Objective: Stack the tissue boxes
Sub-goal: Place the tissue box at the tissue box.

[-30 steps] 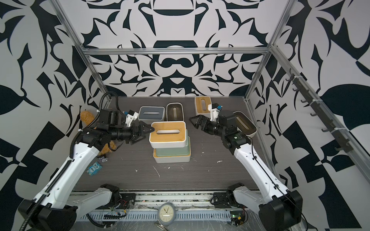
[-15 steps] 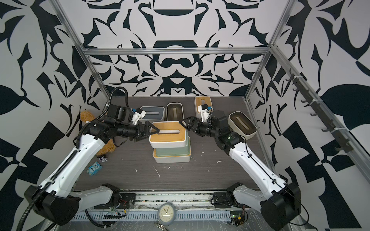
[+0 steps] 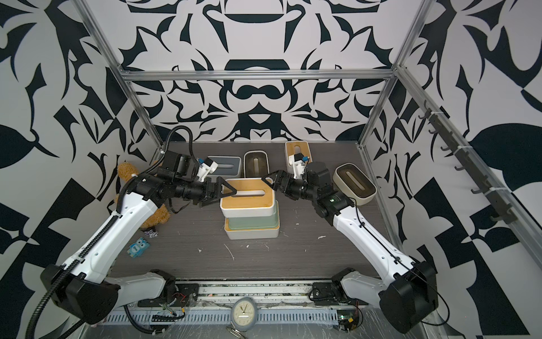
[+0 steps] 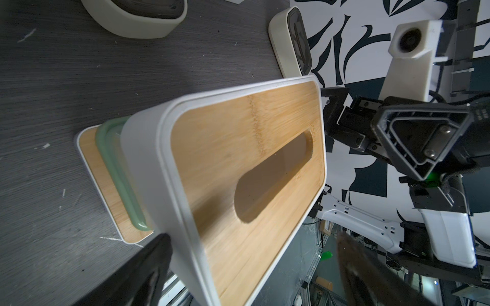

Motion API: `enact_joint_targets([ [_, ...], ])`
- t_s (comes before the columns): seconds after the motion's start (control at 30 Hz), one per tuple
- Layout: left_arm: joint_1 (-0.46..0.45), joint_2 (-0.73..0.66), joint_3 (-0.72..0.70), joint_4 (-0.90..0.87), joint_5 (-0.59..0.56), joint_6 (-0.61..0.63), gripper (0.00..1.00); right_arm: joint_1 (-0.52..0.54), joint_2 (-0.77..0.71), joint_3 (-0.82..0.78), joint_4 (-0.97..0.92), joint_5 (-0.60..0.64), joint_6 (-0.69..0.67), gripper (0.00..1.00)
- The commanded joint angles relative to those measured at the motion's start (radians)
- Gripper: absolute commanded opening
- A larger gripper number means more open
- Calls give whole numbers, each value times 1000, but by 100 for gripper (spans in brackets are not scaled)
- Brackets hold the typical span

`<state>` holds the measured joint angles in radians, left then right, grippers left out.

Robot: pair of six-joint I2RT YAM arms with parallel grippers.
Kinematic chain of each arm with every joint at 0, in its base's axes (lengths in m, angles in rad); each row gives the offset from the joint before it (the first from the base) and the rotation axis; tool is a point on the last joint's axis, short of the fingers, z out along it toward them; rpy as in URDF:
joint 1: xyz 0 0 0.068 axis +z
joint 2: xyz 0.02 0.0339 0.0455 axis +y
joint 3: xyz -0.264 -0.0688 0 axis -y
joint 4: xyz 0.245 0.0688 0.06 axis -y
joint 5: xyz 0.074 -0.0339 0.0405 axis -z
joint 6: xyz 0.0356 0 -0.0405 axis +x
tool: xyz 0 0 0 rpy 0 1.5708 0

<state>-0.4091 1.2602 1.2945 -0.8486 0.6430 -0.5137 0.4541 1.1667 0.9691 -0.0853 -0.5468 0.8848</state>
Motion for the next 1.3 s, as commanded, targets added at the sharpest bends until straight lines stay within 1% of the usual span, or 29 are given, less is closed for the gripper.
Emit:
enact_joint_targets([
  [0.0, -11, 4, 38, 0, 14, 6, 99, 6, -26, 8, 30, 18, -20, 100],
  [0.57, -26, 7, 71, 14, 11, -25, 99, 6, -22, 14, 43, 36, -30, 100],
  [0.87, -34, 7, 63, 49, 13, -31, 99, 6, -16, 29, 35, 51, -43, 100],
  [0.9, -34, 39, 64, 51, 12, -31, 99, 6, -17, 30, 35, 51, -43, 99],
  [0.97, -35, 41, 63, 54, 11, -33, 99, 6, -15, 29, 31, 54, -45, 99],
  [1.27, -34, 40, 55, 49, -28, -40, 99, 6, -12, 28, 30, 59, -46, 100],
])
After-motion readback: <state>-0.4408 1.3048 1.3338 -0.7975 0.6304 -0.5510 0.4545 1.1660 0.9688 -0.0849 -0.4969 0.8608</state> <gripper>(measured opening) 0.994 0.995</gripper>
